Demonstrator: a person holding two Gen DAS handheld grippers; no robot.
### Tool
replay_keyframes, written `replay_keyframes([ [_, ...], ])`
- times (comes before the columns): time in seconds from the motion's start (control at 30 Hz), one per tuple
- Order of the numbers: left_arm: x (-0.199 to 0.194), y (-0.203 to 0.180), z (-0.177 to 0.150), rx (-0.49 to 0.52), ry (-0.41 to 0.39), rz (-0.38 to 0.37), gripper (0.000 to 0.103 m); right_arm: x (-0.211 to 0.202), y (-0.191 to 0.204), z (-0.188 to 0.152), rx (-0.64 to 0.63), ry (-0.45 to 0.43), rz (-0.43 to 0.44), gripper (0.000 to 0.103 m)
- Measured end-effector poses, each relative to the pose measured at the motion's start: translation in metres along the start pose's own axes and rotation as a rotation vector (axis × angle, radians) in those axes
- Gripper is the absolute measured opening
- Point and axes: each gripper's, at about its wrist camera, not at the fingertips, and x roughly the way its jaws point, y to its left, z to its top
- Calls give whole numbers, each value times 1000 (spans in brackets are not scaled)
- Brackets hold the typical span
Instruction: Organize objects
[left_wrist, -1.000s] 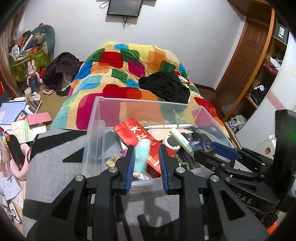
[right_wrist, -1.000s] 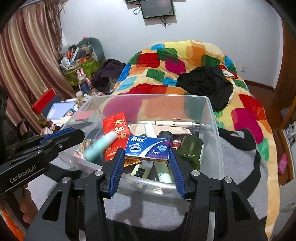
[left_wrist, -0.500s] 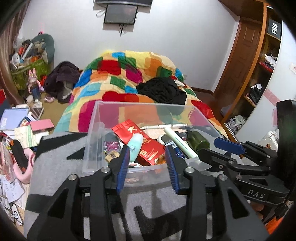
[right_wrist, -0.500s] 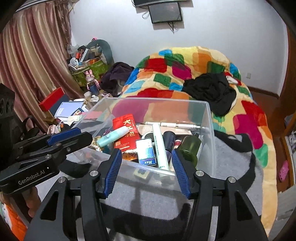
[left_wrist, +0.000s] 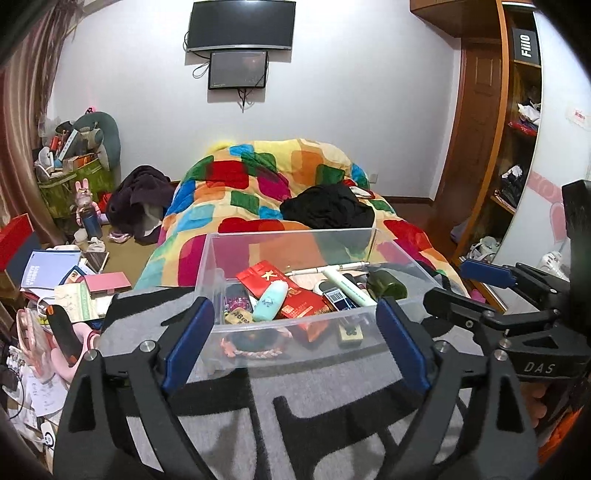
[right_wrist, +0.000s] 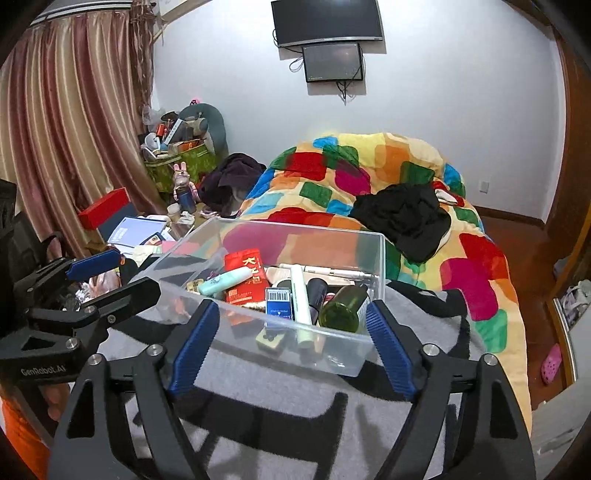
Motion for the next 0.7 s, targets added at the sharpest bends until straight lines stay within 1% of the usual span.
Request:
replay_keyframes([
  [0.1, -2, 0, -5, -3, 1, 2, 96, -7, 1, -5, -14, -13, -6, 85],
  [0.23, -2, 1, -11, -17, 17, -11, 96, -13, 0, -13, -8, -23, 1, 89],
  [0.47, -1, 0, -20, -27, 40, -14, 97, -12, 2, -24, -5, -3, 20, 89],
  [0.7, -2, 0, -22, -29, 41, -15, 97, -11, 1, -27, 7, 6, 21, 89],
])
